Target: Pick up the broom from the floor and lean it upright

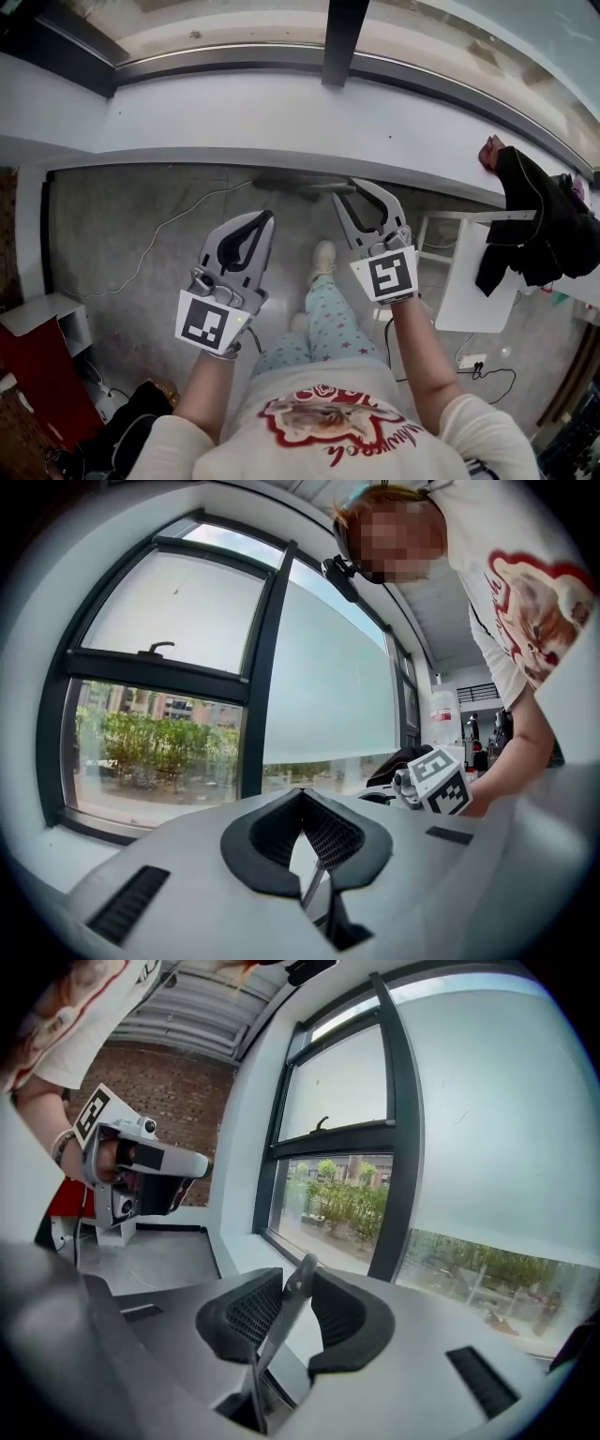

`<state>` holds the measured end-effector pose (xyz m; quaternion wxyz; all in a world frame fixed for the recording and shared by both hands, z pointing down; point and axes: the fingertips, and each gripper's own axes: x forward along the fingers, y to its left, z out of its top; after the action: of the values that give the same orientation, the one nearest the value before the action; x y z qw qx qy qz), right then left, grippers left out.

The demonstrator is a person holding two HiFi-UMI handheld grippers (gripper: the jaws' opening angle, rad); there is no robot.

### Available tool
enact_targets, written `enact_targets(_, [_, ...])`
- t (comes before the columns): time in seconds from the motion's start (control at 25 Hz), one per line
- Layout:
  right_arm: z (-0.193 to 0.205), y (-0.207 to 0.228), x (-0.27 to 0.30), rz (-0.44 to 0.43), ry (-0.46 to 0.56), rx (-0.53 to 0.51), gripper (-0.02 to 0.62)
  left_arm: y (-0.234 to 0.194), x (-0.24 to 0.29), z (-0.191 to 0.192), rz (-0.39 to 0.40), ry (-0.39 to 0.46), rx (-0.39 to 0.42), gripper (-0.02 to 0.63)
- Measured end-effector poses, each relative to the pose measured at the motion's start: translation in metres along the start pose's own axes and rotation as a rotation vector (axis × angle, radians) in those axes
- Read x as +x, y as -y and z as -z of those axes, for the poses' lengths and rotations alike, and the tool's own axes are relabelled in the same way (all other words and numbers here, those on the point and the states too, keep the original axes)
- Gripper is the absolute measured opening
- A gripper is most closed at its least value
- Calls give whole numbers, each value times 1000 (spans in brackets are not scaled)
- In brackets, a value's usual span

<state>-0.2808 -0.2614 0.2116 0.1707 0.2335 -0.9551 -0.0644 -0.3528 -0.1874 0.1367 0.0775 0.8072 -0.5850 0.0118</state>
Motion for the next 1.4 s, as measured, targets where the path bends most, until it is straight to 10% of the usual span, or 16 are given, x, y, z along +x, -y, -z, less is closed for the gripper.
enact_targets(0.4, [-1, 103, 75, -21, 43, 67, 115, -43, 103, 8, -32, 1, -55, 17])
enact_targets(1.4, [-7, 163, 153, 100, 138, 164, 129, -142, 206, 24, 141, -72, -51, 17])
